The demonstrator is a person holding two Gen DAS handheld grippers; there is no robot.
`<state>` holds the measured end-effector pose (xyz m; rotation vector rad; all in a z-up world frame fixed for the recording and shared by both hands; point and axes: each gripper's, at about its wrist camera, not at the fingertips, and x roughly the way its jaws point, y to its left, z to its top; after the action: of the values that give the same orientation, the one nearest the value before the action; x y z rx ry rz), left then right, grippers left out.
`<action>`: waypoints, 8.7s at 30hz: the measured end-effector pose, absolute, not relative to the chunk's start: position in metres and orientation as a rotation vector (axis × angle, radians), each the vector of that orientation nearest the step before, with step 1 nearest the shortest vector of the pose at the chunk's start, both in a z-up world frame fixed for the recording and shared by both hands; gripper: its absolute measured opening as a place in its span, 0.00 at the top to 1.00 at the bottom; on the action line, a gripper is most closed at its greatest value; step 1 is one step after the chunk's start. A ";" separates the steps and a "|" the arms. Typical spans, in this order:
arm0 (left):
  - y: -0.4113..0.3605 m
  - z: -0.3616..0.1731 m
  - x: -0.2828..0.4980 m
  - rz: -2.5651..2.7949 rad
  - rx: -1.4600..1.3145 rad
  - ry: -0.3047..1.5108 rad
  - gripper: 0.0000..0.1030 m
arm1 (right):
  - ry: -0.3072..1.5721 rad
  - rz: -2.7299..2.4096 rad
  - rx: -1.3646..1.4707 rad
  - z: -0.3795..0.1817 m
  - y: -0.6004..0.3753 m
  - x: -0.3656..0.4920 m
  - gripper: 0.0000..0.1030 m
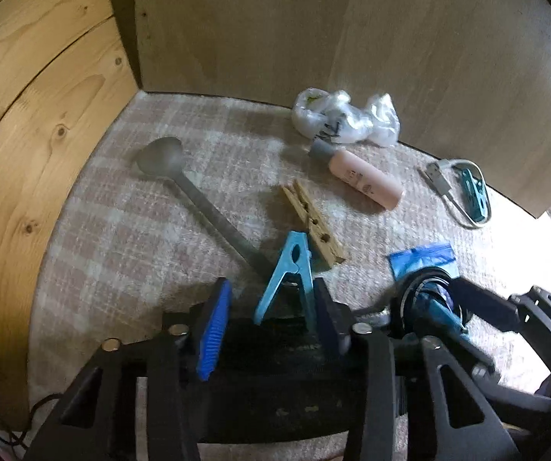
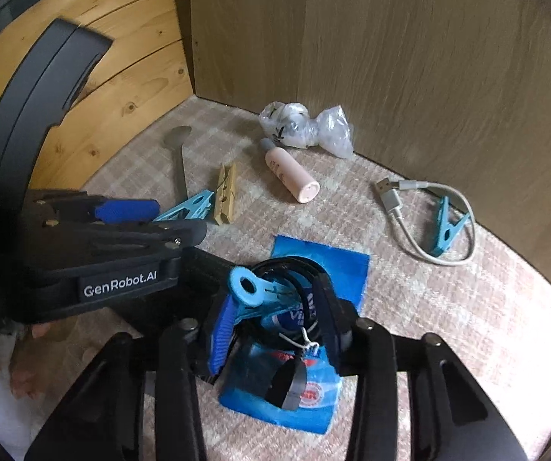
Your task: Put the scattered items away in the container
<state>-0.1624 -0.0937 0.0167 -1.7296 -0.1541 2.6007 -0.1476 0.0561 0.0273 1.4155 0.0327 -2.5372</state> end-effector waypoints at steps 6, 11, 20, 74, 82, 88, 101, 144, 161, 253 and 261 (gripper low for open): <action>-0.097 0.017 -0.158 2.623 -1.690 -0.145 0.73 | -0.039 -2.508 1.434 0.025 0.060 -0.152 0.83; -0.099 0.023 -0.154 2.658 -1.680 -0.148 0.74 | -0.061 -2.516 1.417 0.030 0.063 -0.147 0.89; -0.088 0.049 -0.134 2.705 -1.623 -0.106 0.74 | -0.174 -2.545 1.356 0.060 0.083 -0.138 0.95; 0.363 0.120 0.179 1.882 -1.267 0.319 0.73 | -0.894 -3.218 1.666 0.124 0.469 0.348 0.95; 0.380 0.121 0.177 1.905 -1.269 0.325 0.54 | -0.900 -3.210 1.690 0.124 0.489 0.352 0.77; 0.367 0.123 0.168 1.925 -1.287 0.320 0.55 | -0.896 -3.205 1.660 0.128 0.485 0.348 0.77; 0.255 0.130 0.109 2.127 -1.334 0.240 0.55 | -0.728 -3.118 1.594 0.138 0.413 0.270 0.77; -0.059 0.030 -0.047 2.228 -1.568 0.400 0.59 | -0.397 -2.489 2.011 0.038 0.094 -0.148 0.77; -0.048 0.014 -0.048 2.189 -1.585 0.450 0.66 | -0.382 -2.445 2.070 0.027 0.094 -0.162 0.77; 0.362 0.112 0.157 1.892 -1.291 0.462 0.57 | -0.910 -3.001 1.895 0.144 0.506 0.289 0.70; 0.288 0.115 0.110 2.014 -1.339 0.410 0.57 | -0.779 -2.951 1.830 0.156 0.456 0.222 0.70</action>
<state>0.1095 0.2881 0.1152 -1.3386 0.4095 2.0140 0.2216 0.4557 0.1555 1.8295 -0.7788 -2.9509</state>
